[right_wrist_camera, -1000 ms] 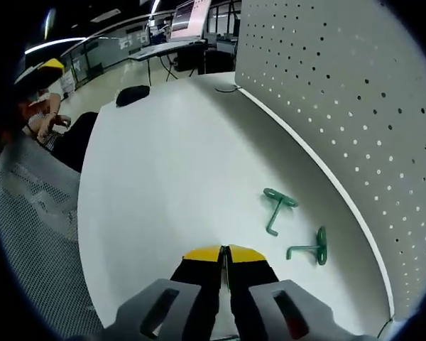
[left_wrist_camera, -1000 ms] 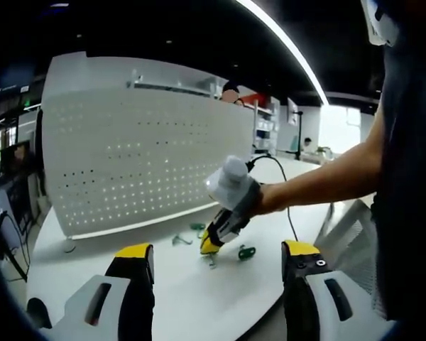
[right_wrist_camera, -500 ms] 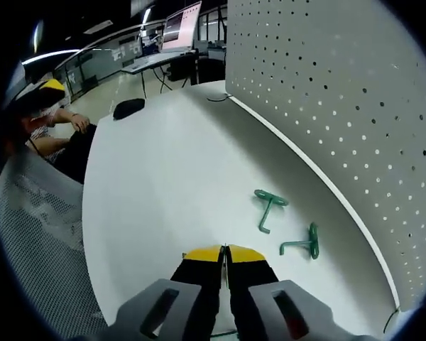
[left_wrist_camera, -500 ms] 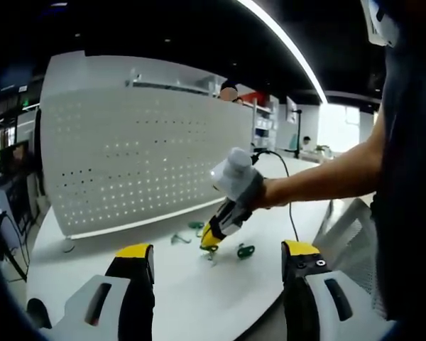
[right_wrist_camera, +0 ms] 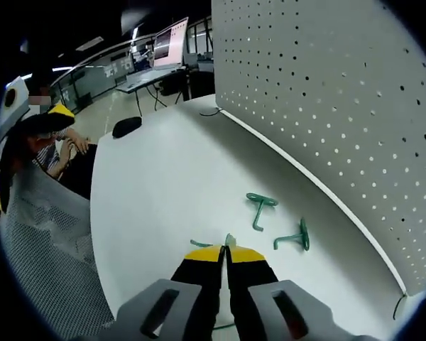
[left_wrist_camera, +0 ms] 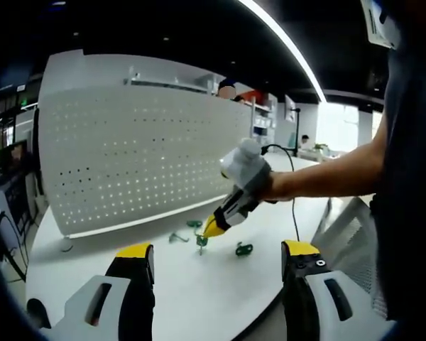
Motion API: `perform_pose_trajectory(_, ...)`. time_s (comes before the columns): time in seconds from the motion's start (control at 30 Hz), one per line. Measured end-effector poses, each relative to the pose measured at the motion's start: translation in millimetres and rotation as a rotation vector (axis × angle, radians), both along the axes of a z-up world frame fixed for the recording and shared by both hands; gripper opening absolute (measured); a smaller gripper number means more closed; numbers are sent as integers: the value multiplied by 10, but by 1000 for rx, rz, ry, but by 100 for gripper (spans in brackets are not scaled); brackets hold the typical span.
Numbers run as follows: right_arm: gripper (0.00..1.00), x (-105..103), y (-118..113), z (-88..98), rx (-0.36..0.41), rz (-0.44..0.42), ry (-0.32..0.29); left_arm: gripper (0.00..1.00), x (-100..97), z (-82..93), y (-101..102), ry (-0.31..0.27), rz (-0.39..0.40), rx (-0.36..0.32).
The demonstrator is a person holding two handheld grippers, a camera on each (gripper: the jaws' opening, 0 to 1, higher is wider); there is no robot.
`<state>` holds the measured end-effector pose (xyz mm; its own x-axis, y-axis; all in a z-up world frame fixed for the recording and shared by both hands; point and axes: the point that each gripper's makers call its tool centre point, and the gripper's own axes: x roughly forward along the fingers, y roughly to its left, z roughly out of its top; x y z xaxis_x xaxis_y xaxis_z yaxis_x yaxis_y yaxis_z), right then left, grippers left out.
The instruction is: Insert the hook assembly into the mounting plate slot until the hook locks in place.
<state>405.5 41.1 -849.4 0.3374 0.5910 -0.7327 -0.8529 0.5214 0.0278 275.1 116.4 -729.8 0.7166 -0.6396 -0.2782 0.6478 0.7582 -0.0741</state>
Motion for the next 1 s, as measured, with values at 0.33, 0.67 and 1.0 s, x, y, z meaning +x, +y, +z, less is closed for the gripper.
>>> perform_pose_trajectory(0.33,0,-51,3,47,21,-14,7,74,-6,-8,-7,0,-6,6)
perform_pose_trajectory(0.67,0,-59,22,170,51,-19,6,75,-8,-9,-28,2,-15,9)
perform_pose_trajectory(1.0,0,-31,61,392,80,-26,-14,75,111,83,-59,-15,-26,12)
